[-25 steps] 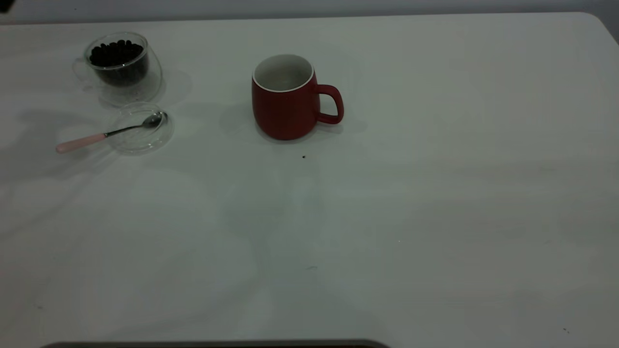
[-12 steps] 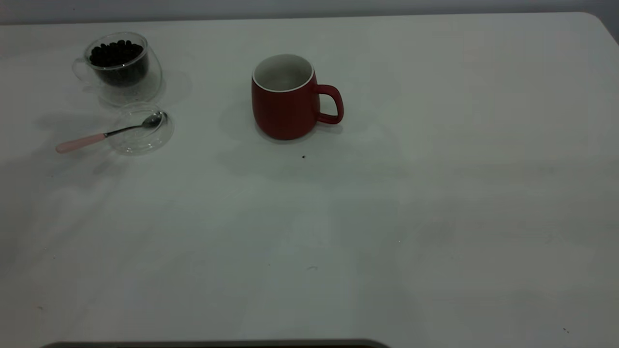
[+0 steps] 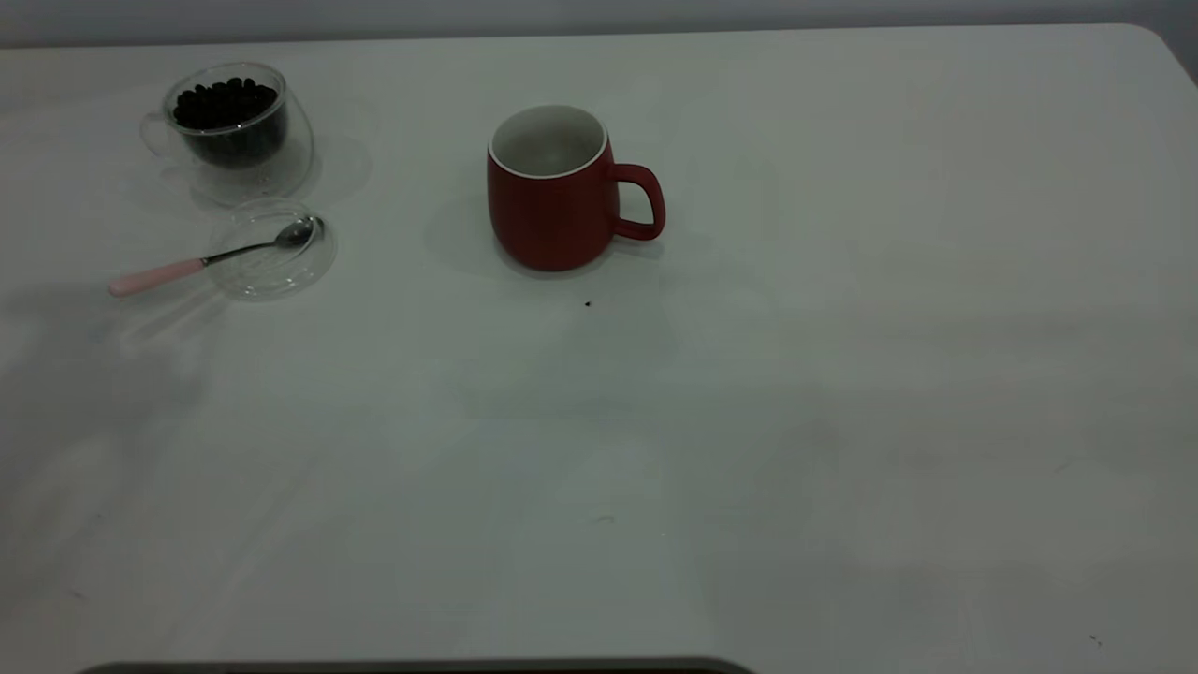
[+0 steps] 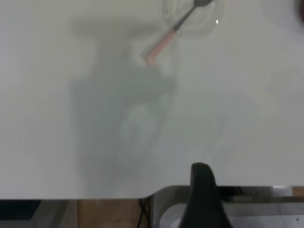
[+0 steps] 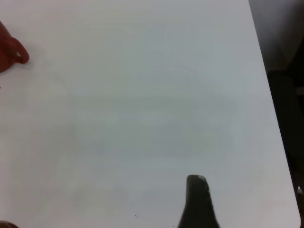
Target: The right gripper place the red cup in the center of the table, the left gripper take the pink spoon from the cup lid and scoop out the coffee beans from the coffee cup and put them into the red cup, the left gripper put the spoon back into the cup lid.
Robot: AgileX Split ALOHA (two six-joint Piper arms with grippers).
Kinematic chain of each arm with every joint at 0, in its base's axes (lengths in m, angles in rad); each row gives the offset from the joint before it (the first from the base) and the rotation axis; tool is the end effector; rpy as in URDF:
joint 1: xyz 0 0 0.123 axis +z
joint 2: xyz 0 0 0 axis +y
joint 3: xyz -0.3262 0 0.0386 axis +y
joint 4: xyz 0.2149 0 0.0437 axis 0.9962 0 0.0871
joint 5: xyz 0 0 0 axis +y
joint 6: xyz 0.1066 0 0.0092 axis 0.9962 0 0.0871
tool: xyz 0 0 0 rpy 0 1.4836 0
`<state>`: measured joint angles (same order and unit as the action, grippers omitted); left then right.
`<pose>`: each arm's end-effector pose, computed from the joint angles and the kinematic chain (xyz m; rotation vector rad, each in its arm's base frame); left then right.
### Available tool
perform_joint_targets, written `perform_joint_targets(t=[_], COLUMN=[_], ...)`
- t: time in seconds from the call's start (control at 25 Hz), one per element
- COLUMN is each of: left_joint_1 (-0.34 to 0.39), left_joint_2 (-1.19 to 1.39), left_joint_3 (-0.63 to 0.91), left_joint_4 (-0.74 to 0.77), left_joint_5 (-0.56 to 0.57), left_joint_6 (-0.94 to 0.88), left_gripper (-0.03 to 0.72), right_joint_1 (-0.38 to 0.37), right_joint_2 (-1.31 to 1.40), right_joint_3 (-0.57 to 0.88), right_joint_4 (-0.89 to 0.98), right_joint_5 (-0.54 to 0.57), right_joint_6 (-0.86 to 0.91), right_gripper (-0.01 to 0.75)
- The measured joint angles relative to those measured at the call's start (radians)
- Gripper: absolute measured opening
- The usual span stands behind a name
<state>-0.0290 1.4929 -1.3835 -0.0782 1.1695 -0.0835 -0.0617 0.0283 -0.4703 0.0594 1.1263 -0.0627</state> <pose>0.2706 -0.0156 0.3720 -0.0984 2.7626 -0.1373 -0.0606 0.0095 0.2421 -0.0042 2.1662 0.0013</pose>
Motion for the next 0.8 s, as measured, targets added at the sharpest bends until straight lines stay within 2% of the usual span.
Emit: perform_joint_targets(t=[0.24,0.36,0.56,0.8], left_joint_1=[0.0,0.0,0.0,0.0], left_joint_2=[-0.092,-0.164,-0.352,-0.648], left_joint_3=[0.109,0.236,0.44,0.607], left_joint_4=[-0.002,-0.002,0.019,0.023], left_joint_5=[0.0,0.0,0.0,0.0], left_joint_6=[0.008,0.031,0.077,0.108], left_gripper=[0.586,0.586,0.586,0.586], right_joint_1=[0.0,0.0,0.0,0.0], right_joint_2=[0.0,0.0,0.0,0.0], right_joint_3=[0.0,0.0,0.0,0.0], right_joint_4=[0.0,0.0,0.0,0.0], right_joint_5=[0.0,0.0,0.0,0.0], right_joint_6=[0.0,0.0,0.0,0.0], right_gripper=[0.591,0.591,0.591,0.591])
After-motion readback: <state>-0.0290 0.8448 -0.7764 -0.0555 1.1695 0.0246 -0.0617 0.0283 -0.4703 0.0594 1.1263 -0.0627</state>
